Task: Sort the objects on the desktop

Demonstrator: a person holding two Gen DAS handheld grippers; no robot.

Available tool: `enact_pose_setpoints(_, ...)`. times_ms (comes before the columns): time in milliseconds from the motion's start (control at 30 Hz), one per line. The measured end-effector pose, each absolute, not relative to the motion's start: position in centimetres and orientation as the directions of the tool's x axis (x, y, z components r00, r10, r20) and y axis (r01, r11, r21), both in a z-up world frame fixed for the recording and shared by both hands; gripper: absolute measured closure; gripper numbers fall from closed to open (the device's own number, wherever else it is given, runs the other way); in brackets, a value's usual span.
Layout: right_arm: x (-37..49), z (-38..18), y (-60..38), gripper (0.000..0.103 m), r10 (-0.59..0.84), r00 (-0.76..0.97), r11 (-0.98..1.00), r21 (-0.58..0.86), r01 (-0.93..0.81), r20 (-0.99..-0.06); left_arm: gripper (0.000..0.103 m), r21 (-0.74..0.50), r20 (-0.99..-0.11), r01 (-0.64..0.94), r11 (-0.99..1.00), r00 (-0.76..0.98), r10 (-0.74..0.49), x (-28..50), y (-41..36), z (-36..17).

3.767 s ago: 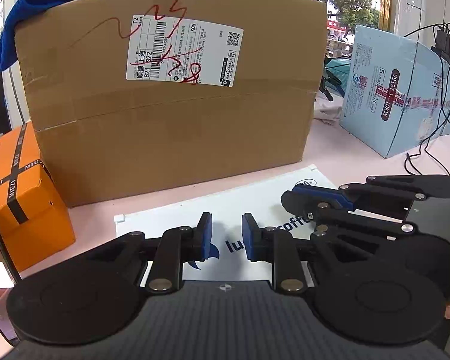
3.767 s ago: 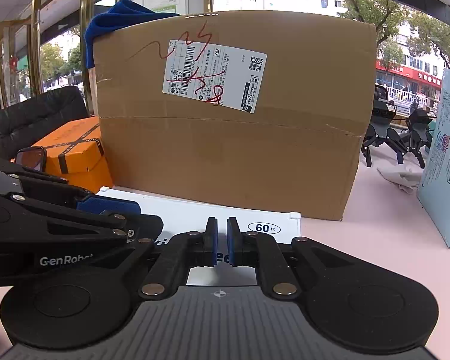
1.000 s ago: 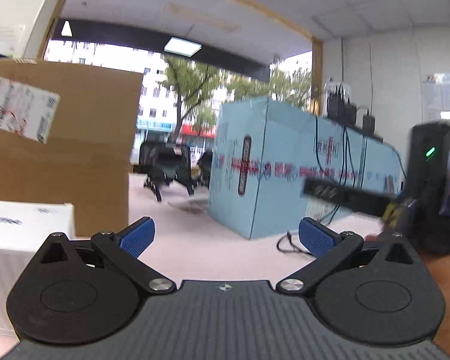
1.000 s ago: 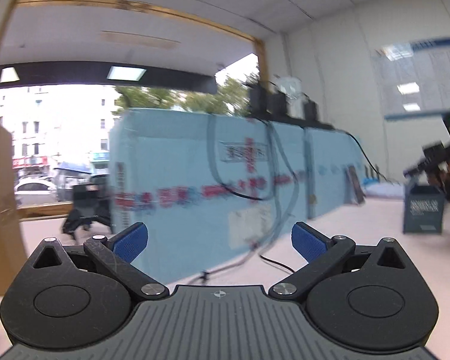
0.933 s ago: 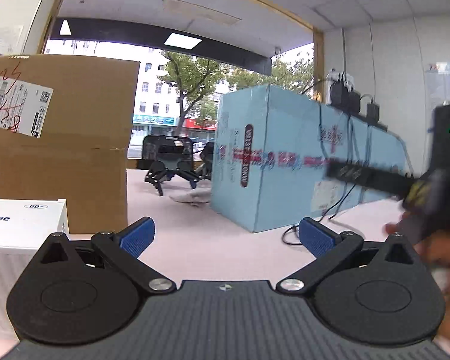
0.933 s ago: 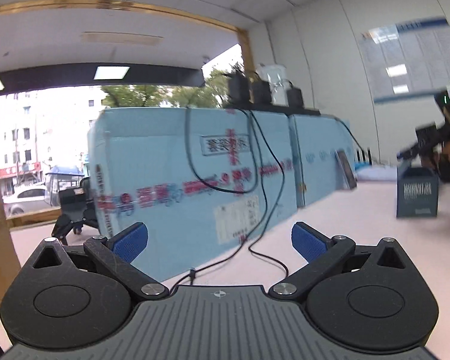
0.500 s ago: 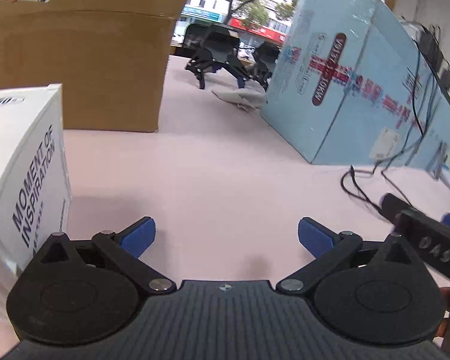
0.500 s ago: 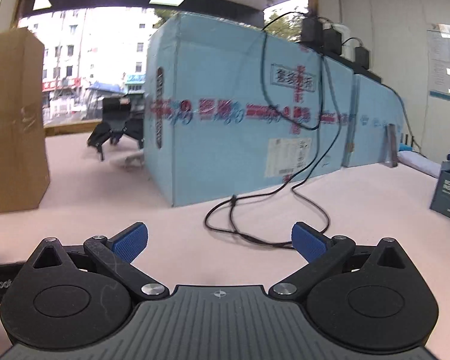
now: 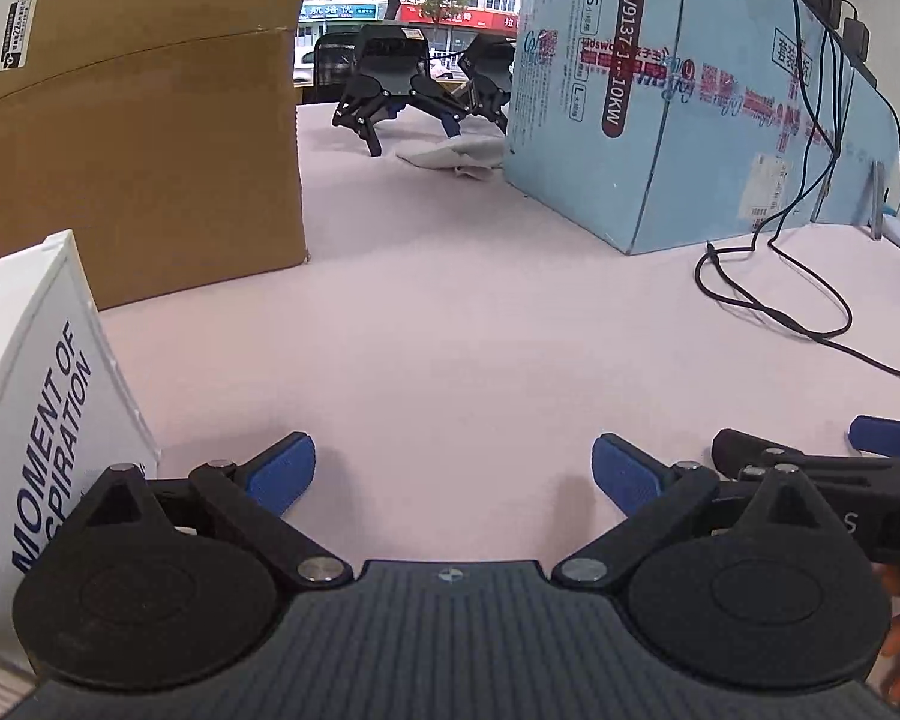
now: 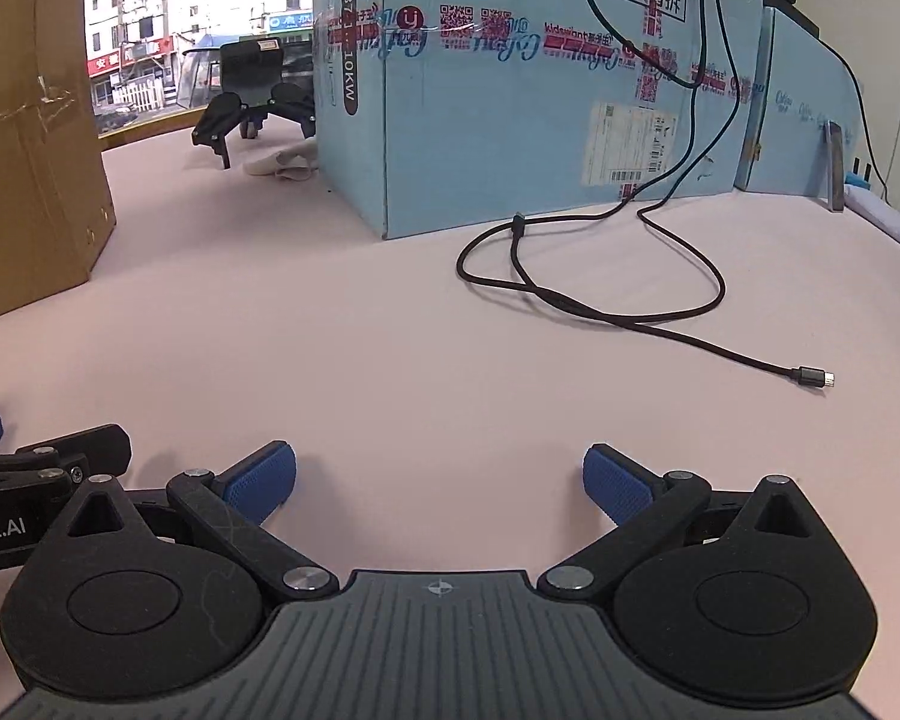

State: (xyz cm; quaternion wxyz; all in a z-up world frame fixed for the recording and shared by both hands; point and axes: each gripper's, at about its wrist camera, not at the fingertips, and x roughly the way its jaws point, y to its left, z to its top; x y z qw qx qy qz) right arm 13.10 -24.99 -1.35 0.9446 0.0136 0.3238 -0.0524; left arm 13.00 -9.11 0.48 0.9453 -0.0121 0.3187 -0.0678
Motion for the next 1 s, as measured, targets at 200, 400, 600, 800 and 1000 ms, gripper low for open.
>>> enact_pose_setpoints(200,13.01,-1.31,-25.06,0.0,-0.102,0.782,0.993,-0.009,0.121,-0.615,0.003,-0.068,-0.602,0.116,0.991,0.787,-0.133,13.17,-9.21,0.32)
enact_pose_setpoints(400,12.98,-1.27,-25.13,0.0,-0.102,0.783,0.992,-0.007,0.124,-0.614,0.002,-0.071,-0.601,0.113,0.991,0.788,-0.133,13.18,-9.28,0.26)
enact_pose_setpoints(600,13.05,-1.23,-25.14,0.0,-0.105,0.783,0.992,-0.008,0.126,-0.613,0.001,-0.073,-0.601,0.114,0.991,0.788,-0.135,13.2,-9.28,0.24)
enact_pose_setpoints(800,12.97,-1.23,-25.11,0.0,-0.115,0.783,0.991,-0.013,0.135,-0.612,0.0,-0.071,-0.602,0.115,0.991,0.787,-0.134,13.26,-9.34,0.23)
enact_pose_setpoints(1000,12.77,-1.08,-25.62,0.0,-0.119,0.778,0.987,0.009,0.158,-0.617,0.0,-0.033,-0.614,0.11,0.993,0.782,-0.106,13.35,-9.88,0.13)
